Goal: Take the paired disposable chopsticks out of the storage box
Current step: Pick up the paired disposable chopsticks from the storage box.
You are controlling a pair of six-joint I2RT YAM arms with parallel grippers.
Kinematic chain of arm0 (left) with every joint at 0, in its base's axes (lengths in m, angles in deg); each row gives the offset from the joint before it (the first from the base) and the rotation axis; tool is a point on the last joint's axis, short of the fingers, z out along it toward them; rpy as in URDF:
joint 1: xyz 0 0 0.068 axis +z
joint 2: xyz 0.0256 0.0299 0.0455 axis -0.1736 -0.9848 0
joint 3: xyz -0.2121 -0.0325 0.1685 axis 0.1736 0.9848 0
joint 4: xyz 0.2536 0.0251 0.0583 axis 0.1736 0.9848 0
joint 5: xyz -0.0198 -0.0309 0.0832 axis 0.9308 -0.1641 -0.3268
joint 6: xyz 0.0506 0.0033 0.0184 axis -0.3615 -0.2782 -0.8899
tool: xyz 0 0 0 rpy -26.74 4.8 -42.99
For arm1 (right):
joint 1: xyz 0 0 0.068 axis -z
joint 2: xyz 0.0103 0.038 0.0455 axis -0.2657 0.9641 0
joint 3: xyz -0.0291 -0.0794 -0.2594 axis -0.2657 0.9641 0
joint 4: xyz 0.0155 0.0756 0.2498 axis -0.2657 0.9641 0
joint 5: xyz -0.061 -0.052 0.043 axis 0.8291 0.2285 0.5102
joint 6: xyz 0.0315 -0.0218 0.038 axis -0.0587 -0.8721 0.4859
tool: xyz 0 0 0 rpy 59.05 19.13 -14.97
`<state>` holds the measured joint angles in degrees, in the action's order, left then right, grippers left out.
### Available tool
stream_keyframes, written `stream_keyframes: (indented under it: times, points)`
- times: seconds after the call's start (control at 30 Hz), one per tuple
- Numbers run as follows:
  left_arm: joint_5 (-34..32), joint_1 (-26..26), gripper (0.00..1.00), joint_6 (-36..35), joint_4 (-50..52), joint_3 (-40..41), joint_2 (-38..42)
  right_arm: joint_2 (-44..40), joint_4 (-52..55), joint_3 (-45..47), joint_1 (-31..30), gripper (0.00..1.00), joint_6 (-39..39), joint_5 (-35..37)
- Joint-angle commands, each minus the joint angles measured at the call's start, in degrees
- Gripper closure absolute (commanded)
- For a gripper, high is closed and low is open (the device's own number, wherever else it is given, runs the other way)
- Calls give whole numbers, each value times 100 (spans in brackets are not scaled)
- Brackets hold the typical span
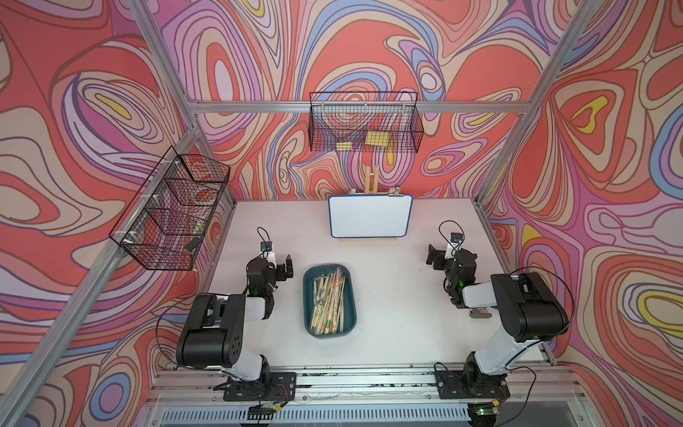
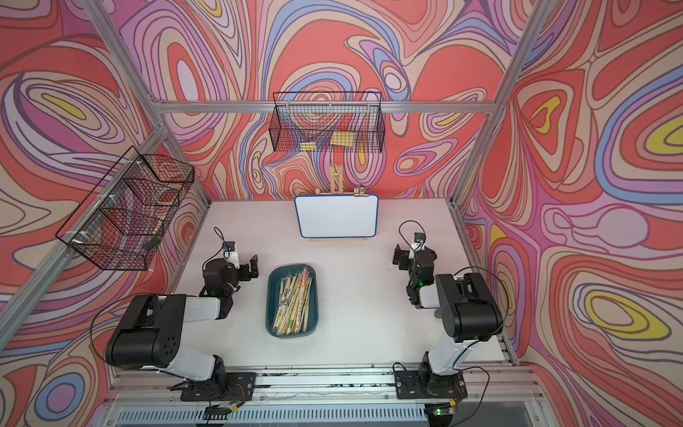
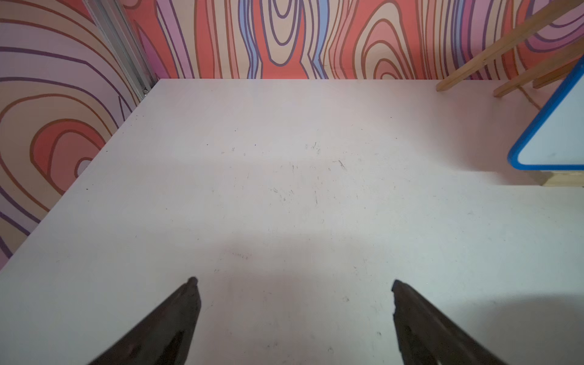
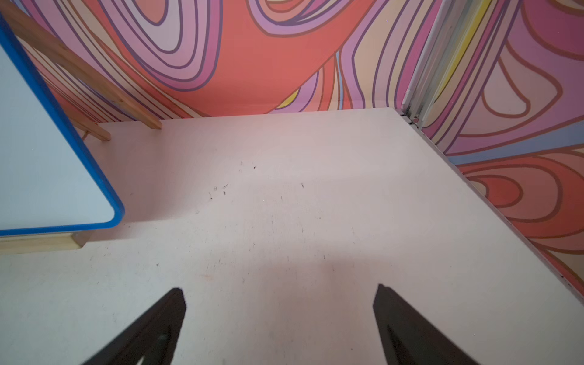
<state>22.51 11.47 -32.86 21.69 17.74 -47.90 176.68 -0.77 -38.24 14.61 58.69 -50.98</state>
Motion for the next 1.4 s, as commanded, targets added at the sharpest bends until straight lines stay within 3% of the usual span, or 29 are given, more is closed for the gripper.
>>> stream_keyframes:
  times: [0.0,1.03,1.23,1.37]
  points:
    - [-6,-24,0,-66,-25,-16,-34,-19,-96,24,26,2,2,3]
    - [70,-20,0,-94,193,-121,7,-19,-98,23,27,2,29,-30]
    - [-766,-24,0,201,870,-101,828,-631,-200,348,27,2,188,523]
    - [-1198,-24,0,486,2268,-406,1598,-1546,1425,24,27,2,581,745]
